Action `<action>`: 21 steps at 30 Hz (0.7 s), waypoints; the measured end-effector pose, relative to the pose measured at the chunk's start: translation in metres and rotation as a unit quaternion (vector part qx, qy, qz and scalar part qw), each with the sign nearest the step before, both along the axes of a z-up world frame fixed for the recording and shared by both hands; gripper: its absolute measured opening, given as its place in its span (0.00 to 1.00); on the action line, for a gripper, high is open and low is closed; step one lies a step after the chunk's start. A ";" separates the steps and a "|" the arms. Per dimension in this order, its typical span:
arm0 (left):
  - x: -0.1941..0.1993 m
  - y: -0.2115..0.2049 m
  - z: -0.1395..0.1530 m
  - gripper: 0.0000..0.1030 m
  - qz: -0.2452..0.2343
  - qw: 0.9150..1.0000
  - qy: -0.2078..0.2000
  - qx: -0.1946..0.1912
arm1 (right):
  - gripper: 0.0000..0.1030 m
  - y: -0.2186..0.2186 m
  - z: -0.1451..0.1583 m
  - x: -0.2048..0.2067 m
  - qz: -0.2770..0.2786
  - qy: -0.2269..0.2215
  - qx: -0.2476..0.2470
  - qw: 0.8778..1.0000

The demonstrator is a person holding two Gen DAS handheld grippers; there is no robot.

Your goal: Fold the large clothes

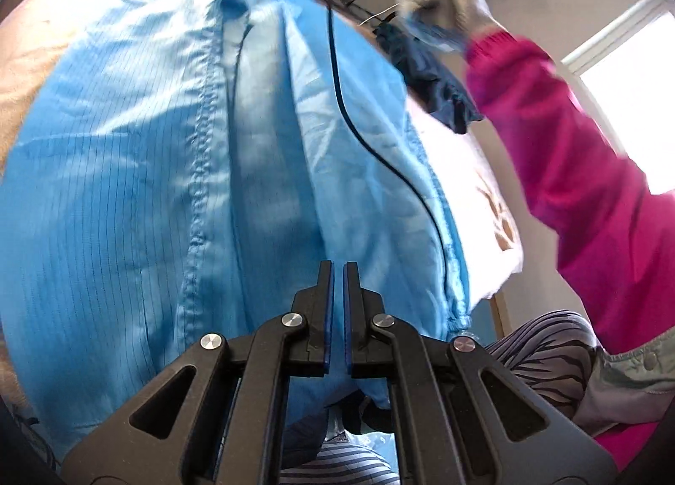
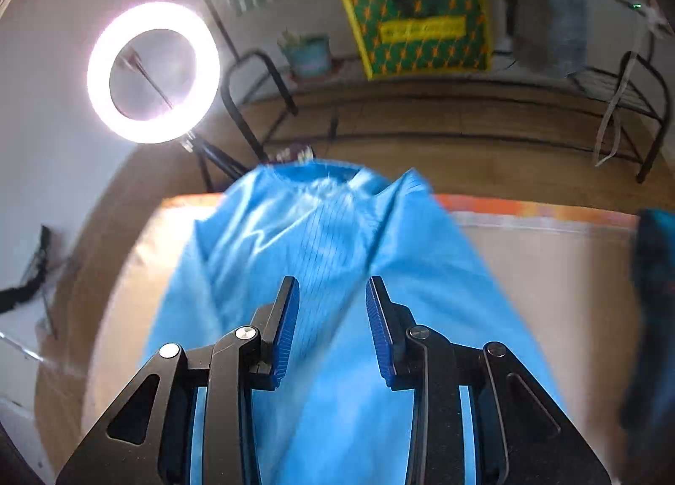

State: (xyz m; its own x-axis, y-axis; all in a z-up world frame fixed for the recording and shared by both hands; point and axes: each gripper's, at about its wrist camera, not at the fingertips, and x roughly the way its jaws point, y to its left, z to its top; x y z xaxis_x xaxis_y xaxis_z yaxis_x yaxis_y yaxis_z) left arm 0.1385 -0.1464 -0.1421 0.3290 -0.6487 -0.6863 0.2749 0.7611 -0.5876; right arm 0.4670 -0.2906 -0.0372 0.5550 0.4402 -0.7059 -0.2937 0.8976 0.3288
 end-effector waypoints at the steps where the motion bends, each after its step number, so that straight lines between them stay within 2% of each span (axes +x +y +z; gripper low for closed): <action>1: -0.002 0.001 0.003 0.03 -0.003 1.000 -0.004 0.000 | 0.30 -0.013 0.009 -0.012 -0.004 -0.007 0.001 1.000; 2: -0.004 0.001 0.006 0.04 -0.005 1.000 -0.008 -0.001 | 0.31 -0.029 0.019 -0.029 -0.009 -0.013 0.004 1.000; 4: -0.009 0.004 0.010 0.16 -0.006 1.000 -0.012 -0.005 | 0.33 -0.061 0.036 -0.060 -0.020 -0.024 0.016 0.999; 7: -0.016 0.010 0.016 0.18 -0.002 1.000 -0.021 -0.008 | 0.43 -0.111 0.055 -0.114 -0.046 -0.041 0.034 0.997; 11: -0.024 0.018 0.023 0.19 0.000 0.999 -0.030 -0.013 | 0.44 -0.159 0.067 -0.184 -0.073 -0.047 0.046 0.995; 12: -0.024 0.017 0.024 0.23 -0.001 0.999 -0.032 -0.013 | 0.44 -0.163 0.068 -0.198 -0.075 -0.044 0.043 0.995; 16: -0.028 0.008 0.034 0.44 -0.010 0.999 -0.041 -0.015 | 0.44 -0.177 0.053 -0.268 -0.074 -0.027 0.038 0.996; 18: -0.026 -0.002 0.036 0.44 -0.014 0.999 -0.043 -0.010 | 0.46 -0.177 0.035 -0.296 -0.066 -0.009 0.043 0.997; 21: -0.019 -0.025 0.036 0.44 -0.027 0.998 -0.047 0.014 | 0.51 -0.165 -0.006 -0.325 -0.053 0.036 0.046 0.997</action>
